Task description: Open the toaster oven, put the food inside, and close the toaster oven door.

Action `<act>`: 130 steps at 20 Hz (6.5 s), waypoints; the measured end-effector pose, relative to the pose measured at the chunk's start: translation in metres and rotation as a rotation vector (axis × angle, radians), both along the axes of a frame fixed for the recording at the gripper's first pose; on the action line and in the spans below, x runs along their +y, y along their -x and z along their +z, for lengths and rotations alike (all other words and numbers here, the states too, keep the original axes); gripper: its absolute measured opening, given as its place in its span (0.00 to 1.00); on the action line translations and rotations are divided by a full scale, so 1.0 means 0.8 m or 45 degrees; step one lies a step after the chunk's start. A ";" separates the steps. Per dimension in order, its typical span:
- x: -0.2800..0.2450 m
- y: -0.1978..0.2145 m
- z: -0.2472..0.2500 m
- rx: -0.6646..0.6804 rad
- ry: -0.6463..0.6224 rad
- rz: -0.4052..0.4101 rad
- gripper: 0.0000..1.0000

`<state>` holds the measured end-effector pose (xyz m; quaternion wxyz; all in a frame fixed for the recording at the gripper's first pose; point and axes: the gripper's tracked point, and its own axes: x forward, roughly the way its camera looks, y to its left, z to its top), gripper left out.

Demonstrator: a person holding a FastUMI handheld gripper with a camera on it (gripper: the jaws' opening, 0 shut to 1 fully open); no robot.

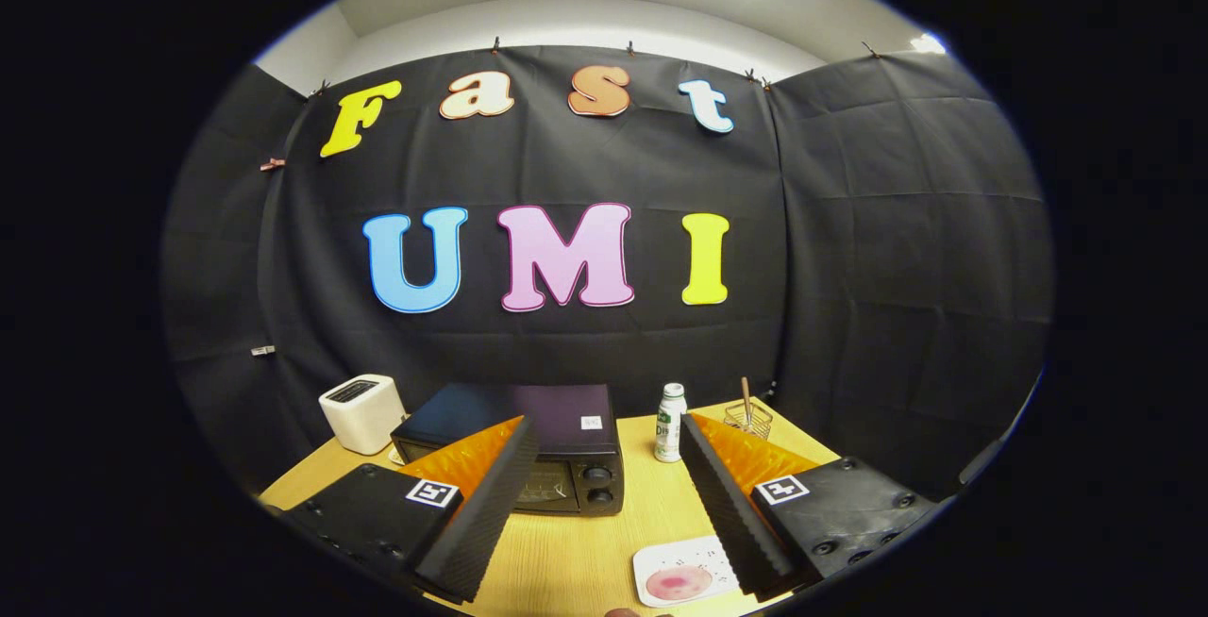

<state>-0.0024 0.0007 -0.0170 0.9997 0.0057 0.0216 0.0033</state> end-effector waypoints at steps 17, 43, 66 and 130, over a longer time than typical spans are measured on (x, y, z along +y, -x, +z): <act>0.050 -0.039 -0.040 0.097 0.043 0.080 0.98; 0.222 -0.189 -0.214 0.353 0.118 0.123 0.99; 0.214 -0.042 -0.305 0.559 0.342 0.267 0.99; -0.232 0.029 -0.439 1.729 -0.373 0.150 0.05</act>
